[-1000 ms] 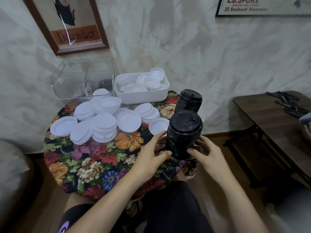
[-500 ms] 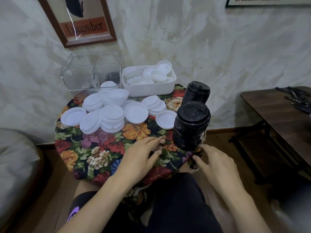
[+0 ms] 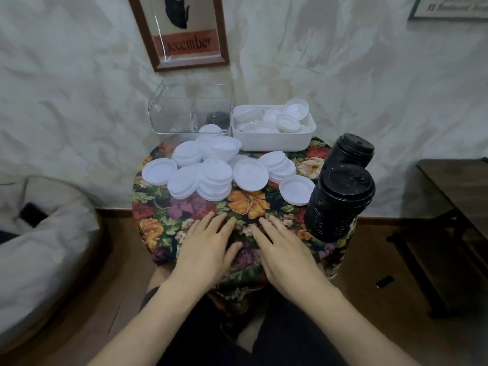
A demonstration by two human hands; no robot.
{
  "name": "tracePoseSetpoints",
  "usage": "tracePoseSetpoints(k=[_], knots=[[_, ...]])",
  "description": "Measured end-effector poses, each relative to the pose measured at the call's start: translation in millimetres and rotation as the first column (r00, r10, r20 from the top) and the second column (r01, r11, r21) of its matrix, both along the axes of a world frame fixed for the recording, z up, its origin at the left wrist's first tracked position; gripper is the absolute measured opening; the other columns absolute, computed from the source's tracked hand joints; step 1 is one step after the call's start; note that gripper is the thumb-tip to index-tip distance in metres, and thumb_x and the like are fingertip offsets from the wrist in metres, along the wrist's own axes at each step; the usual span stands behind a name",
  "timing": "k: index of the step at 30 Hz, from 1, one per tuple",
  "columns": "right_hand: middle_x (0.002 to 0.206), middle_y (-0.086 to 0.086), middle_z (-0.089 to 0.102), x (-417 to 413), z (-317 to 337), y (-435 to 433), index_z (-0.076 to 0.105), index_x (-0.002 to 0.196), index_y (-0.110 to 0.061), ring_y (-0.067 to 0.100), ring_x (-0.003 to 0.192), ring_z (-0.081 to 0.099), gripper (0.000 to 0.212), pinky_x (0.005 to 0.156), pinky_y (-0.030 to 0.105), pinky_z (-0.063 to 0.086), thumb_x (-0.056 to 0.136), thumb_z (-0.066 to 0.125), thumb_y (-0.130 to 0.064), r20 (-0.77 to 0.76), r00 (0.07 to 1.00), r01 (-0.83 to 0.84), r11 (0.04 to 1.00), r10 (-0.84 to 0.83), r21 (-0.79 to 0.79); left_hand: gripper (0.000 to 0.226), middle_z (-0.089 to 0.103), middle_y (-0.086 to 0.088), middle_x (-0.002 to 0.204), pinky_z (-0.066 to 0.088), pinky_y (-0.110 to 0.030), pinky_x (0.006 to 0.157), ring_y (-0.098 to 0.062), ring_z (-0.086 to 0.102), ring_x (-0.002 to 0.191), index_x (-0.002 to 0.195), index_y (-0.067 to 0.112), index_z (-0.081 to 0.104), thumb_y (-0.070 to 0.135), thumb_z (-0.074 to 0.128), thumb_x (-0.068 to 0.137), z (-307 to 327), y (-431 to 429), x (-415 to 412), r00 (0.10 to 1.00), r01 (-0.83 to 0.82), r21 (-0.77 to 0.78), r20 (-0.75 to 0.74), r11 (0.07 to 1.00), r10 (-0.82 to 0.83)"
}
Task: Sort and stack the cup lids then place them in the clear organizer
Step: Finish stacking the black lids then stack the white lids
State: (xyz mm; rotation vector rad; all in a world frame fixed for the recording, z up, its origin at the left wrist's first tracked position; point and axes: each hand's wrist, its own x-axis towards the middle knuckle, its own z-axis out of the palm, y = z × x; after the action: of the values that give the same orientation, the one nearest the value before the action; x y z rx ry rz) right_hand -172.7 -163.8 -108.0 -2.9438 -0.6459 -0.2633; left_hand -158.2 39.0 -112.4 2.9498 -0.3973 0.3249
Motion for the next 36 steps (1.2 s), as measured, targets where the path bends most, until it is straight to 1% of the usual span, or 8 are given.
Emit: tracePoseSetpoints(k=[2, 5, 7, 16, 22, 25, 33, 36], knots=[[0.148, 0.013, 0.059, 11.2, 6.7, 13.2, 0.061, 0.142, -0.01, 0.034, 0.142, 0.052, 0.061, 0.108, 0.047, 0.051, 0.086, 0.08, -0.024, -0.047, 0.999, 0.003, 1.0, -0.003, -0.016, 0.057, 0.063, -0.004, 0.143, 0.048, -0.052, 0.109, -0.032, 0.056, 0.135, 0.142, 0.018, 0.063, 0.052, 0.061, 0.095, -0.2, 8.5, 3.4, 1.0, -0.019, 0.002, -0.002, 1.0, 0.019], [0.17, 0.007, 0.026, 24.3, 19.1, 23.5, 0.036, 0.16, -0.016, 0.027, 0.16, 0.014, 0.057, 0.124, 0.046, 0.028, 0.108, 0.049, -0.035, -0.174, 0.985, 0.022, 0.999, -0.016, 0.032, 0.062, 0.062, -0.002, 0.143, 0.048, -0.049, 0.11, -0.03, 0.057, 0.133, 0.143, 0.019, 0.062, 0.056, 0.049, 0.095, -0.2, 17.5, 7.9, 0.999, -0.014, -0.021, -0.038, 1.0, 0.013], [0.174, 0.001, 0.011, 30.0, 28.4, 24.1, 0.029, 0.162, -0.022, 0.02, 0.161, -0.001, 0.055, 0.124, 0.05, 0.027, 0.111, 0.041, -0.038, -0.251, 0.966, 0.079, 0.992, -0.052, 0.097, 0.059, 0.062, 0.0, 0.144, 0.047, -0.048, 0.11, -0.027, 0.057, 0.132, 0.143, 0.022, 0.062, 0.056, 0.05, 0.096, -0.8, 20.2, 10.1, 0.999, -0.001, -0.035, -0.036, 0.999, 0.0], [0.174, 0.012, -0.01, 53.3, 40.6, 18.7, 0.036, 0.159, -0.02, 0.036, 0.16, -0.005, 0.052, 0.124, 0.048, 0.024, 0.111, 0.041, -0.041, -0.368, 0.891, 0.361, 0.905, -0.264, 0.224, 0.039, 0.068, 0.004, 0.131, 0.05, -0.041, 0.103, -0.021, 0.063, 0.122, 0.129, 0.024, 0.072, 0.046, 0.062, 0.098, 1.8, 12.0, 33.7, 0.996, 0.085, -0.106, 0.015, 0.991, -0.084], [0.167, 0.018, 0.023, 66.5, 33.4, 18.4, 0.042, 0.156, -0.013, 0.034, 0.153, 0.021, 0.052, 0.119, 0.045, 0.03, 0.111, 0.038, -0.039, -0.387, 0.865, 0.419, 0.884, -0.319, 0.207, 0.034, 0.068, 0.008, 0.13, 0.047, -0.038, 0.104, -0.016, 0.062, 0.121, 0.128, 0.025, 0.073, 0.042, 0.06, 0.101, 4.9, 11.4, 46.5, 0.994, 0.112, -0.172, 0.015, 0.979, -0.111], [0.133, 0.008, 0.054, 63.6, 33.3, 20.8, 0.058, 0.137, -0.016, 0.032, 0.131, 0.045, 0.039, 0.102, 0.043, 0.041, 0.109, 0.04, -0.037, -0.335, 0.903, 0.358, 0.902, -0.268, 0.242, 0.031, 0.07, 0.01, 0.127, 0.049, -0.037, 0.101, -0.015, 0.063, 0.118, 0.127, 0.026, 0.073, 0.039, 0.062, 0.101, 5.4, 13.8, 48.6, 0.993, 0.118, -0.205, 0.035, 0.972, -0.113], [0.118, -0.011, 0.06, 32.4, 31.4, 25.2, 0.056, 0.142, -0.029, 0.013, 0.107, 0.045, 0.036, 0.083, 0.022, 0.036, 0.106, 0.054, -0.025, -0.239, 0.968, 0.16, 0.914, -0.072, 0.373, 0.058, 0.059, 0.013, 0.143, 0.051, -0.034, 0.098, -0.012, 0.056, 0.127, 0.153, 0.032, 0.048, 0.03, 0.069, 0.098, 3.0, 18.7, 47.0, 0.994, 0.094, -0.38, -0.007, 0.92, -0.105], [0.108, -0.021, 0.058, 35.1, 30.1, 24.8, 0.066, 0.131, -0.031, 0.004, 0.102, 0.047, 0.027, 0.082, 0.012, 0.037, 0.105, 0.057, -0.025, -0.226, 0.974, 0.097, 0.853, 0.026, 0.514, 0.048, 0.051, 0.02, 0.148, 0.048, -0.03, 0.105, -0.004, 0.052, 0.133, 0.143, 0.036, 0.058, 0.026, 0.07, 0.098, 1.8, 23.1, 46.6, 0.989, 0.117, -0.481, -0.026, 0.869, -0.148]])
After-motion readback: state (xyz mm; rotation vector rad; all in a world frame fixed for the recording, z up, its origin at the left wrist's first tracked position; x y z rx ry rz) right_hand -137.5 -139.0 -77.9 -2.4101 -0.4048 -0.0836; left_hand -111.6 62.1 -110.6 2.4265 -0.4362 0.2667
